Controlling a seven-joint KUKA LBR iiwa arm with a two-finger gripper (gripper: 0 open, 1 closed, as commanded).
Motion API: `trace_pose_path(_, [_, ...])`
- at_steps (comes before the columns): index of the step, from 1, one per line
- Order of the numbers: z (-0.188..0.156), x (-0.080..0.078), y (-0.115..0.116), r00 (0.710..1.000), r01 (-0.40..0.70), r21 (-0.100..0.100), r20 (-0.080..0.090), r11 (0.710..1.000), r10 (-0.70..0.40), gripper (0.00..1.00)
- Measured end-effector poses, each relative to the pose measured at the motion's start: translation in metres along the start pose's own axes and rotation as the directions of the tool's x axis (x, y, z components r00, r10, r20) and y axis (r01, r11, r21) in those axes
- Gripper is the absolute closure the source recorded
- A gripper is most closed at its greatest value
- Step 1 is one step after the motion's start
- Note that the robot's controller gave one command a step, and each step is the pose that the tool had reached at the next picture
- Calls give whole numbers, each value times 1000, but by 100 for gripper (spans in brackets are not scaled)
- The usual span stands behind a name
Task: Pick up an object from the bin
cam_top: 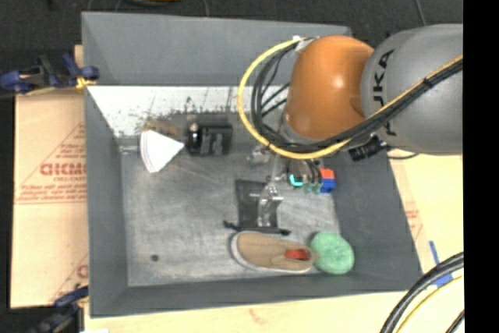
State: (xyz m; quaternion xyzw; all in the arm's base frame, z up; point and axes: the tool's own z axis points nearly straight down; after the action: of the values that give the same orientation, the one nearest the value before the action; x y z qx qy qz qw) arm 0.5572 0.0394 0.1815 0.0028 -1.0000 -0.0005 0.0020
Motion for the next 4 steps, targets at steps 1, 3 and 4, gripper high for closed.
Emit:
trace_pose_path(1, [-4,-2,0,1000,-1,0,8,1000,1,0])
trace_pose_path(3, [101,31,-22,999,41,-1,4,999,-41,100])
trace_pose_path(4, [61,27,-23,999,42,1,-1,999,-42,100])
